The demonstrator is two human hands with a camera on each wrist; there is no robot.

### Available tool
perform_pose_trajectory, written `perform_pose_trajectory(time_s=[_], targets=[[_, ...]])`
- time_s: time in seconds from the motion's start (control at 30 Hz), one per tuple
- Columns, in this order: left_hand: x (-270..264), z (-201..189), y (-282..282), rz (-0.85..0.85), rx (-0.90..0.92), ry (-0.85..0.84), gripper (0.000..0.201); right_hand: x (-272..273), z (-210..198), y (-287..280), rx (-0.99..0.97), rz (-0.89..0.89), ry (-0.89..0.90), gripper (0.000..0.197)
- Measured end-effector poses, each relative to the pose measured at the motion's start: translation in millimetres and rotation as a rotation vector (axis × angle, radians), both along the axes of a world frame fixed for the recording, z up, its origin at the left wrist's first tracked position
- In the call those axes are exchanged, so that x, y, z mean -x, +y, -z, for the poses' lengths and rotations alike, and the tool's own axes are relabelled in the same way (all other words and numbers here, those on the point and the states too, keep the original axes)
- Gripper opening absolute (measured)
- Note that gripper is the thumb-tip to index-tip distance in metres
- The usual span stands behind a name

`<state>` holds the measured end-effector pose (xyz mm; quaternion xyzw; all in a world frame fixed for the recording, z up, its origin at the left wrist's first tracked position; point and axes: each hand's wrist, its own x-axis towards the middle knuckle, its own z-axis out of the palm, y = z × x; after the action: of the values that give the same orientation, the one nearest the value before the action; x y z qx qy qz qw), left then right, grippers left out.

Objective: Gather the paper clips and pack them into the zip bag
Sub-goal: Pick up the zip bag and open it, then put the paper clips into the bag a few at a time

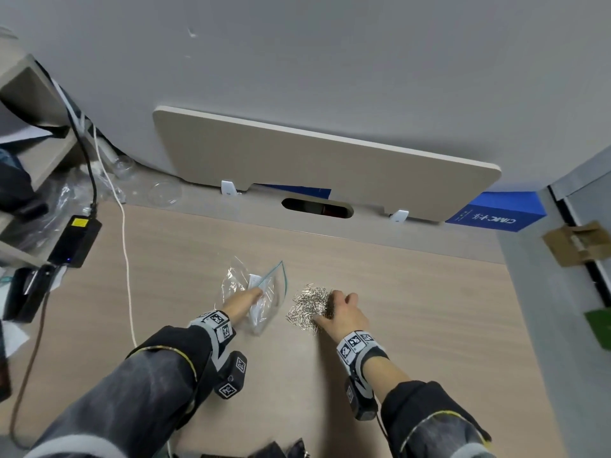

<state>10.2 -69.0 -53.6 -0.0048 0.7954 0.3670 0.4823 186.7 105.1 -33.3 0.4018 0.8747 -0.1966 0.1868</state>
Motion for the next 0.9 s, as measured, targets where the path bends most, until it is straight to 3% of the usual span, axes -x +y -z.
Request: perform_pose_trajectory(time_s=[0.13, 0.2, 0.4, 0.57, 0.67, 0.9], targets=[[1, 11, 0, 0.044, 0.033, -0.019, 0.081, 13, 9, -14, -0.036, -0.027, -0.033, 0.078], [0, 10, 1, 0.047, 0.035, -0.026, 0.089, 17, 12, -19, -0.029, -0.024, -0.017, 0.069], [-6, -2, 6, 0.022, 0.079, -0.022, 0.091, 17, 21, -13, -0.017, -0.022, 0.109, 0.024], [-8, -3, 6, 0.037, 0.082, -0.018, 0.082, 13, 26, -2, 0.033, 0.025, 0.174, 0.018], [-6, 2, 5, 0.042, 0.08, -0.02, 0.087, 11, 25, 5, 0.128, 0.128, 0.244, 0.021], [-3, 9, 1, 0.076, 0.058, -0.026, 0.094, 0, 17, 13, 0.452, 0.575, 0.496, 0.015]])
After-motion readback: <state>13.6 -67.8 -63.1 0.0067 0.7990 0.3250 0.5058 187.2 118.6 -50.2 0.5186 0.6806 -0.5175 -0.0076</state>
